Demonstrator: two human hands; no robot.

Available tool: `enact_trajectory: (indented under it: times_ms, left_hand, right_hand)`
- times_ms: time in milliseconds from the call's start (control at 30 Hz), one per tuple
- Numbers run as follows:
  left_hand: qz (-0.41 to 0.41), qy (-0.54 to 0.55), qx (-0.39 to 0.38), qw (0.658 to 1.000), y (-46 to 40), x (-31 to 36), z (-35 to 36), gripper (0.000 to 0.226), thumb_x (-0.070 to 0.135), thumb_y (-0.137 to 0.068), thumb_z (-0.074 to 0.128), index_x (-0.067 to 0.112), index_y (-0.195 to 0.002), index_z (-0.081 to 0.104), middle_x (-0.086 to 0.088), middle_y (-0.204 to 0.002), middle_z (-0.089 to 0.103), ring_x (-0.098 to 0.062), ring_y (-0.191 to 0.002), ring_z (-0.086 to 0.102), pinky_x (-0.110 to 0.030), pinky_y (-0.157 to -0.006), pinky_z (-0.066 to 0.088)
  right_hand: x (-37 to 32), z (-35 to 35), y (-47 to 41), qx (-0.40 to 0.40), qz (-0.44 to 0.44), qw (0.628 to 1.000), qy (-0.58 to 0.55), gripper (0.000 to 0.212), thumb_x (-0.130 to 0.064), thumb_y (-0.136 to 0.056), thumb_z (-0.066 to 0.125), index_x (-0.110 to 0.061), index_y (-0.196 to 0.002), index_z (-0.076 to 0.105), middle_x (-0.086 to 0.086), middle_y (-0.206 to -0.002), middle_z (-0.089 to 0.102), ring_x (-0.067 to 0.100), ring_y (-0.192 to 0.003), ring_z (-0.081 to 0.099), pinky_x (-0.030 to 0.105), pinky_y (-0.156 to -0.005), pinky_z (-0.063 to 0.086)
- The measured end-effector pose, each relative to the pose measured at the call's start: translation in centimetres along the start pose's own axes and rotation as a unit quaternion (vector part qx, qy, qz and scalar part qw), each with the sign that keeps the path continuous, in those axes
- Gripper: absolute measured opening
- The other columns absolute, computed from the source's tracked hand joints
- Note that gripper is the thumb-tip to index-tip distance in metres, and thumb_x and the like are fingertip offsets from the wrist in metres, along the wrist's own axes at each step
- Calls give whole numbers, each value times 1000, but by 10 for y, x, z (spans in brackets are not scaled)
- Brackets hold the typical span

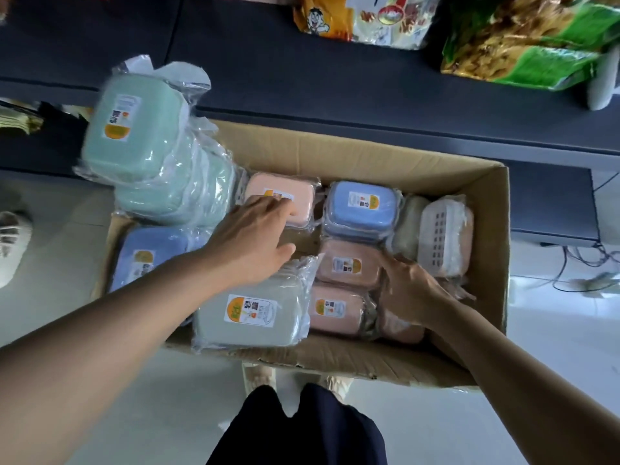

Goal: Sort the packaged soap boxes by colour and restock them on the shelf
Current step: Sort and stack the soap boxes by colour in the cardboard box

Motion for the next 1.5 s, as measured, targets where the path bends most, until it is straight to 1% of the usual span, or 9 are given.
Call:
enact_trajectory:
  times_ms: [333, 433, 500, 633, 833, 1033, 1133, 1300, 1500]
  left_hand:
    - [-55, -86, -81, 991, -61, 2, 19, 52, 27, -87, 61, 14, -132, 40, -8, -133, 46, -29, -122, 44, -41, -95, 40]
    - [-25, -76, -87, 993, -70, 19, 25, 49, 27, -86, 62, 17, -128, 40, -7, -129, 49, -28, -119, 45, -41, -93, 39]
    - [-10, -72, -96, 993, -74, 30, 30, 51, 28, -86, 62, 19, -130, 39, -6, -128, 50, -27, -119, 45, -40, -93, 39]
    - [17, -58, -106, 993, -81, 48, 32, 53, 28, -87, 61, 19, -133, 37, -4, -131, 46, -25, -123, 42, -38, -94, 38]
    - [45, -67, -102, 991, -86, 62, 28, 51, 27, -88, 59, 19, -134, 37, -5, -131, 46, -24, -122, 42, -38, -94, 40]
    - [43, -77, -87, 992, -82, 56, 26, 53, 28, -89, 59, 22, -137, 36, -2, -132, 45, -22, -125, 41, -33, -85, 35]
    - [43, -76, -94, 992, -80, 53, 30, 53, 27, -89, 58, 21, -136, 36, -3, -133, 45, -23, -124, 41, -33, -86, 35]
    - [55, -64, -100, 991, -76, 56, 34, 54, 26, -89, 59, 20, -137, 36, -3, -135, 44, -23, -124, 42, -35, -92, 38]
    - [58, -53, -97, 992, -73, 55, 30, 52, 27, -89, 60, 20, -135, 38, -3, -133, 45, -23, -123, 42, -34, -90, 37]
  right_hand:
    - [34, -2, 18, 2, 120, 993, 5, 58, -13, -78, 56, -13, -135, 45, 12, -126, 56, 32, -112, 58, 35, -88, 52]
    - [29, -22, 30, 188, 60, 980, 15, 37, -2, -77, 61, -5, -113, 59, 16, -112, 56, 36, -96, 59, 37, -69, 53]
    - [32, -38, 34, 297, 79, 951, 14, 45, 0, -71, 67, 1, -115, 56, 22, -112, 51, 40, -97, 53, 42, -69, 53]
    - [55, -43, 14, 223, 232, 945, -53, 78, -19, -84, 62, -6, -147, 17, 16, -136, 34, 33, -123, 35, 40, -102, 33]
    - [50, -36, -2, 251, 215, 943, -47, 39, -29, -87, 56, -7, -118, 48, 14, -118, 42, 32, -112, 39, 39, -93, 32]
    - [50, -14, -18, 233, 226, 899, -292, 75, -39, -75, 66, -9, -130, 23, 19, -126, 33, 39, -117, 39, 48, -101, 37]
    - [43, -17, -25, 227, 224, 915, -247, 108, -38, -67, 77, -21, -145, 5, 16, -136, 24, 36, -123, 33, 44, -97, 38]
    - [38, -29, -39, 188, 252, 938, -144, 71, -29, -75, 69, -27, -130, 25, 14, -126, 30, 38, -114, 44, 38, -82, 40]
    - [45, -17, 19, 128, 293, 947, -25, 82, -45, -65, 79, -18, -124, 29, 13, -126, 29, 35, -113, 47, 36, -73, 38]
Point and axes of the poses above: each hand's wrist, its own y-axis away from the middle knuckle, its own z-axis out of the palm, x = y × z, the point moved 3 cm from there along -y, towards the middle knuckle
